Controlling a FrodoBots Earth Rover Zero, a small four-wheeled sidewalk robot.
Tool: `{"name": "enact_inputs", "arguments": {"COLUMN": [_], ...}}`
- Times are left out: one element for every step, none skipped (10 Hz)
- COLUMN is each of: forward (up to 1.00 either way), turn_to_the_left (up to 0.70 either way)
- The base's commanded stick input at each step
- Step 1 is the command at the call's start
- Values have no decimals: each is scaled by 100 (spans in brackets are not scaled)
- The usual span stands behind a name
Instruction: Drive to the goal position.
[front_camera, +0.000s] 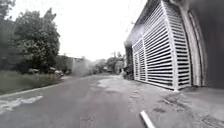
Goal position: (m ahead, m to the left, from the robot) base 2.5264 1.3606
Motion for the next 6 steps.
{"name": "enact_inputs", "arguments": {"forward": [50, 50, 50, 50, 50, 50], "turn_to_the_left": [0, 0, 0, 0, 0, 0]}}
